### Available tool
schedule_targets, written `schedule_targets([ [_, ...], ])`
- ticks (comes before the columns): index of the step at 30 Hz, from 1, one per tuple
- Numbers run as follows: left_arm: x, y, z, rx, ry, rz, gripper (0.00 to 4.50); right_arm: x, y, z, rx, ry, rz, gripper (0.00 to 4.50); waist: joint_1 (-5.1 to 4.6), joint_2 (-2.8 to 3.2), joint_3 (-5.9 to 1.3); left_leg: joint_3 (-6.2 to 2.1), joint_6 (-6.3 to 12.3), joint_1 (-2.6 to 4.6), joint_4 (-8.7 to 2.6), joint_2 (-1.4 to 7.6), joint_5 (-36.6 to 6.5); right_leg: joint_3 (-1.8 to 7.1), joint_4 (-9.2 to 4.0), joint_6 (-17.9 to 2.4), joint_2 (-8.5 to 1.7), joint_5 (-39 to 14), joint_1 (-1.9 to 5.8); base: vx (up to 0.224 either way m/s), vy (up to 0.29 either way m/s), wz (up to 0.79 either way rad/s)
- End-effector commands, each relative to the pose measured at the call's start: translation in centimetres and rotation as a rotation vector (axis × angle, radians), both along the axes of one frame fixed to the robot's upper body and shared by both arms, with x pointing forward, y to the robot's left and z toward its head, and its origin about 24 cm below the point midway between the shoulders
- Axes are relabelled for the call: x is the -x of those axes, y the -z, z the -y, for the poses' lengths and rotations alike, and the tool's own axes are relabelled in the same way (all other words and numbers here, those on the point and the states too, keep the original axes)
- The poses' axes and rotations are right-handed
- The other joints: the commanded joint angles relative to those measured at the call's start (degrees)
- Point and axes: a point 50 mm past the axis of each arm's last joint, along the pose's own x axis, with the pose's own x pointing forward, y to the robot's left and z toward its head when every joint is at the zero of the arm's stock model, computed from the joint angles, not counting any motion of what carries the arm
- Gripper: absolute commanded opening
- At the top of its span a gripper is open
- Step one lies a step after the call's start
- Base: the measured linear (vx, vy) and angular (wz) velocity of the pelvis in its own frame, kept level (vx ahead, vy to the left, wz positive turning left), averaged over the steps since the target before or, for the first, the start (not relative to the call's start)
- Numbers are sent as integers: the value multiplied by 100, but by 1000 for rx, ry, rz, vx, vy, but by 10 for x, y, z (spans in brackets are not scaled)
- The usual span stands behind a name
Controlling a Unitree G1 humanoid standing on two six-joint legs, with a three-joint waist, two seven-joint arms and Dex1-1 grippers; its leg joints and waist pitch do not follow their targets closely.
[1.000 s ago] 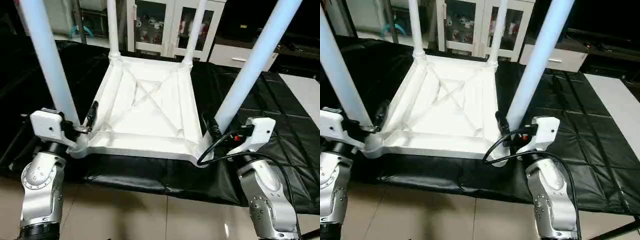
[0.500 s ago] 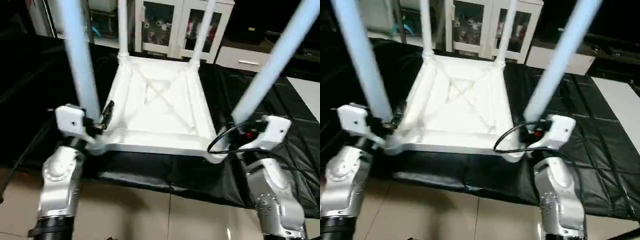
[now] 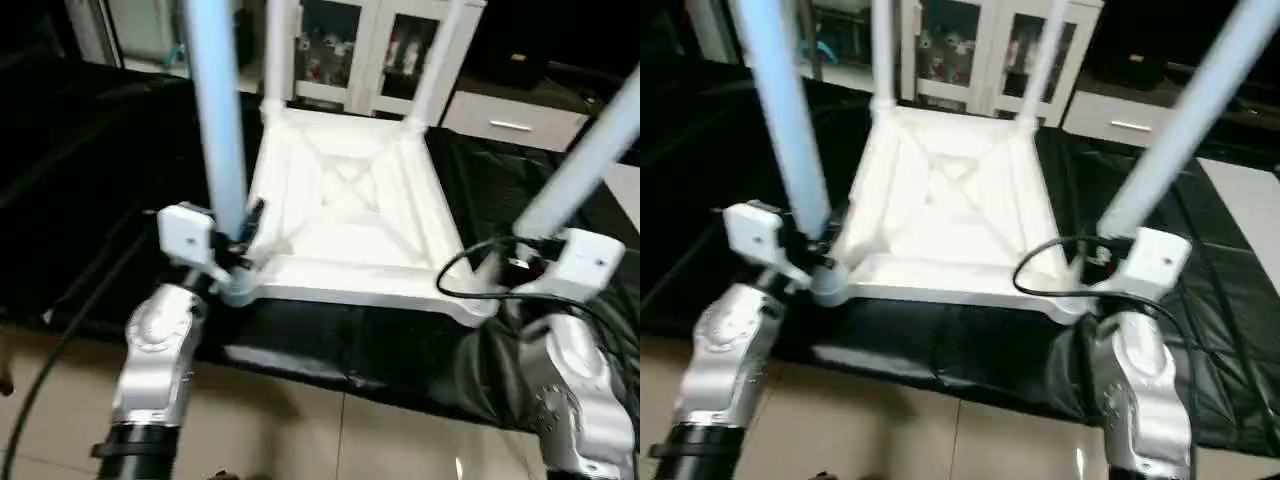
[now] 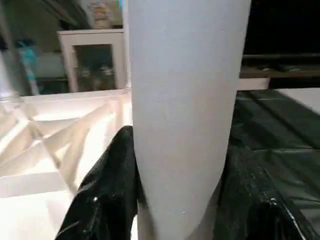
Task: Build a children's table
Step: Rotate leg to tighten, then flip table
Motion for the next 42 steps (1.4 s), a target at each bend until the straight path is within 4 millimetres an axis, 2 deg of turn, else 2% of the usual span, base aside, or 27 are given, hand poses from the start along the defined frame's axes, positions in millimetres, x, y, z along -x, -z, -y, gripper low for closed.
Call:
schedule_targets([
  [1, -4, -1, 7, 12, 30, -9, 196, 13, -14, 34, 83, 203, 36, 174, -80, 59, -329, 79, -78, 132, -406, 9, -858, 57, -203, -489, -7, -385, 205, 0, 0, 0],
  [3, -6, -1, 11, 15, 38, -11, 195, 17, -16, 38, 102, 241, 45, 174, -93, 71, -325, 76, -68, 127, -408, 7, -903, 58, -203, -485, -13, -422, 213, 0, 0, 0],
  [5, -6, -1, 12, 16, 41, -12, 195, 18, -17, 39, 109, 253, 50, 173, -109, 50, -325, 75, -49, 111, -404, 3, -899, 60, -206, -470, -19, -472, 229, 0, 0, 0],
  [7, -7, -1, 14, 17, 43, -13, 195, 20, -19, 39, 121, 266, 53, 173, -121, 69, -319, 75, -18, 112, -403, 6, -915, 62, -212, -470, -22, -504, 225, 0, 0, 0],
  [11, -10, -1, 15, 16, 42, -14, 195, 23, -21, 38, 141, 292, 52, 173, -124, 57, -306, 85, 4, 124, -404, 6, -1079, 67, -243, -447, -24, -792, 206, 0, 0, 0],
  [12, -10, -2, 15, 12, 38, -12, 195, 22, -19, 36, 136, 276, 36, 172, -130, 65, -305, 80, 12, 118, -407, 5, -1083, 65, -243, -442, -22, -825, 209, 0, 0, 0],
  [13, -10, -2, 14, 29, 39, -18, 195, 17, -14, 28, 120, 182, 24, 172, -133, 68, -303, 77, 10, 114, -410, 7, -1097, 64, -246, -440, -25, -846, 209, 0, 0, 0],
  [14, -10, -2, 14, 29, 39, -18, 251, 17, -14, 28, 120, 182, 24, 228, -142, 67, -303, 73, 20, 111, -408, 9, -1118, 61, -245, -448, -26, -854, 212, 0, 0, 0],
  [15, -10, -2, 14, 30, 39, -18, 265, 17, -14, 27, 120, 179, 24, 242, -149, 66, -301, 76, 27, 110, -409, 9, -1129, 60, -250, -449, -24, -862, 210, 0, 0, 0],
  [16, -8, -3, 13, 42, 42, -20, 265, 16, -15, 23, 117, 132, 40, 242, -157, 64, -304, 74, 23, 108, -404, 10, -1128, 61, -244, -471, -27, -868, 212, 0, 0, 0],
  [17, -7, -3, 13, 41, 43, -22, 271, 16, -15, 22, 113, 120, 48, 248, -166, 24, -306, 79, 38, 100, -400, 8, -1121, 59, -245, -479, -27, -853, 223, 0, 0, 0],
  [19, -4, -4, 12, 33, 53, -20, 299, 18, -18, 19, 122, 97, 79, 275, -213, 53, -304, 70, 81, 91, -400, 18, -1109, 55, -240, -520, -38, -825, 219, 0, 0, 0],
  [23, -2, -7, 10, 21, 42, 3, 330, 22, -18, 15, 127, 76, 93, 305, -249, 45, -302, 71, 135, 90, -395, 14, -1103, 53, -246, -539, -23, -848, 223, 0, 0, 0],
  [24, -2, -7, 10, 20, 41, 5, 343, 22, -18, 15, 129, 76, 94, 317, -252, 18, -289, 67, 145, 78, -401, 14, -1122, 52, -247, -531, -25, -906, 223, 0, 0, 0],
  [25, -1, -10, 8, 19, 35, 19, 350, 24, -19, 14, 149, 76, 102, 323, -253, 28, -292, 68, 145, 88, -401, 16, -1135, 53, -250, -533, -26, -928, 219, 0, 0, 0],
  [27, -1, -19, 3, 18, 13, 48, 363, 28, -27, 14, 174, 98, 155, 325, -272, 96, -262, 60, 91, 86, -420, 18, -1278, 53, -268, -510, -26, -1049, 197, 0, 0, 0],
  [28, -1, -21, 2, 21, 10, 53, 373, 29, -30, 15, 177, 104, 177, 325, -296, 60, -258, 60, 77, 85, -420, 19, -1392, 51, -280, -487, -17, -1128, 193, 0, 0, 0],
  [30, 0, -24, 0, 18, 7, 60, 399, 31, -32, 15, 175, 112, 195, 325, -307, 61, -257, 54, 66, 86, -425, 20, -1442, 51, -278, -486, -16, -1163, 194, 0, 0, 0],
  [31, 3, -31, -3, 7, 1, 82, 406, 35, -39, 17, 158, 115, 253, 325, -335, 118, -252, 52, 32, 96, -431, 23, -1546, 53, -288, -484, -12, -1148, 177, 0, 0, 0],
  [32, 4, -32, -4, 4, 0, 87, 406, 36, -41, 18, 154, 114, 266, 325, -343, 99, -253, 45, 49, 82, -432, 23, -1545, 49, -276, -489, -13, -1104, 196, 0, 0, 0],
  [33, 6, -34, -5, 0, 1, 93, 414, 38, -42, 18, 136, 106, 280, 325, -338, 147, -245, 41, 42, 89, -437, 22, -1551, 50, -273, -495, -10, -1093, 186, 0, 0, 0],
  [34, 8, -36, -6, -11, 5, 97, 424, 41, -42, 18, 118, 96, 288, 325, -356, 122, -250, 41, 59, 87, -432, 23, -1531, 48, -264, -506, -3, -1013, 194, 0, 0, 0],
  [36, 11, -37, -7, -25, 13, 98, 448, 45, -41, 18, 100, 80, 293, 325, -356, 133, -243, 42, 87, 84, -433, 25, -1543, 49, -263, -526, 4, -956, 197, 0, 0, 0],
  [38, 12, -38, -7, -44, 24, 95, 448, 48, -40, 17, 86, 58, 290, 325, -350, 148, -229, 42, 95, 88, -438, 26, -1561, 52, -267, -534, 10, -946, 184, 0, 0, 0],
  [42, 16, -39, -8, -60, 24, 92, 448, 54, -38, 16, 69, -21, 281, 325, -367, 148, -204, 30, 55, 88, -462, 29, -1912, 52, -305, -494, 8, -1315, 169, 0, 0, 0],
])
